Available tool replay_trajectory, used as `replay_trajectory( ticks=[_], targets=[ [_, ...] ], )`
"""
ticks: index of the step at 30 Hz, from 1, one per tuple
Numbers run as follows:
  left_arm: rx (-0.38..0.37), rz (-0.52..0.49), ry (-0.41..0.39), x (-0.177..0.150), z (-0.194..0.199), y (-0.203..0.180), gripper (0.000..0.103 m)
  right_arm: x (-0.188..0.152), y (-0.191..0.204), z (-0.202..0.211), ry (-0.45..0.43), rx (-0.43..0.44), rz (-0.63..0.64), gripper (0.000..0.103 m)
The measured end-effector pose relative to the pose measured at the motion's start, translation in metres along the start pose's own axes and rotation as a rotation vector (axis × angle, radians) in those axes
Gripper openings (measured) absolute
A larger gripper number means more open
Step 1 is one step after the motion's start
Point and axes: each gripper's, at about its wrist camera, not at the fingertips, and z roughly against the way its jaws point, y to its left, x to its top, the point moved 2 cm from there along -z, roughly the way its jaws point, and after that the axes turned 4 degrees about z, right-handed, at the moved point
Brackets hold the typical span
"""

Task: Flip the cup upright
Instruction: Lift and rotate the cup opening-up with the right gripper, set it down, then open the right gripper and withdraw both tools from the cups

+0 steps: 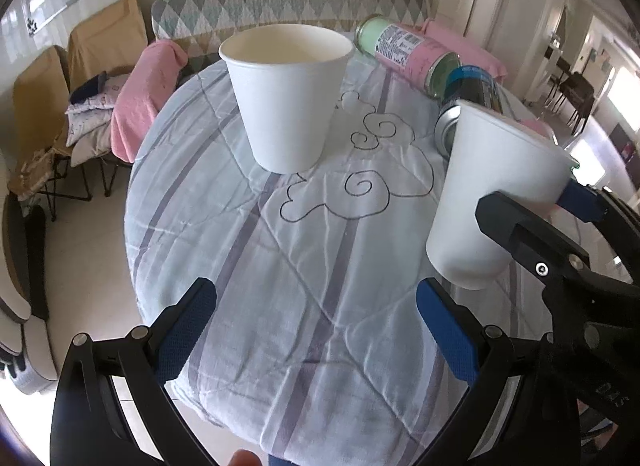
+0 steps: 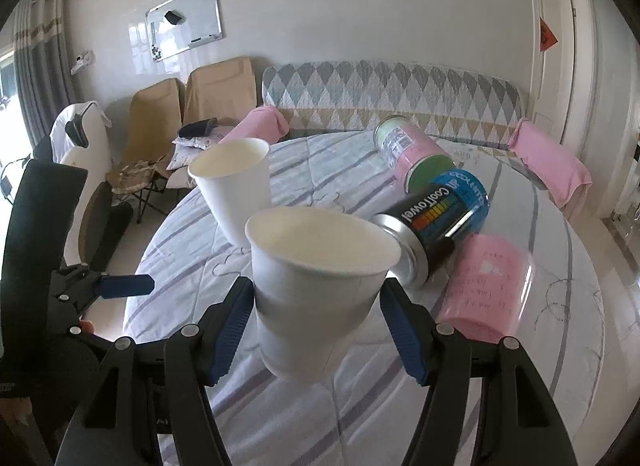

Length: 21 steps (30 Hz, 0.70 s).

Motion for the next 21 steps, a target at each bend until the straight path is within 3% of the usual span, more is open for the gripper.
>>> replay_trajectory(
  ticks=[2, 4, 16, 21],
  targets=[
    [0.012, -0.014, -0.008, -0.003, 0.002, -0.002, 0.101, -0.004, 0.001, 0.004, 0.003, 0.009, -0.003, 0.070],
    [0.016, -0.014, -0.009, -0.005, 0.004, -0.003, 0.101, -0.007, 0.001, 0.008, -0.001, 0.023, -0.018, 0.080],
    [0.035, -0.031, -0.126, -0.016, 0.048, -0.021, 0.101, -0.008, 0.006, 0.052, -0.024, 0.008, 0.006, 0.082],
    [0.028, -0.027, -0.207, -0.018, 0.070, -0.033, 0.102, -0.005, -0.005, 0.084, -0.079, -0.055, 0.010, 0.083]
  ],
)
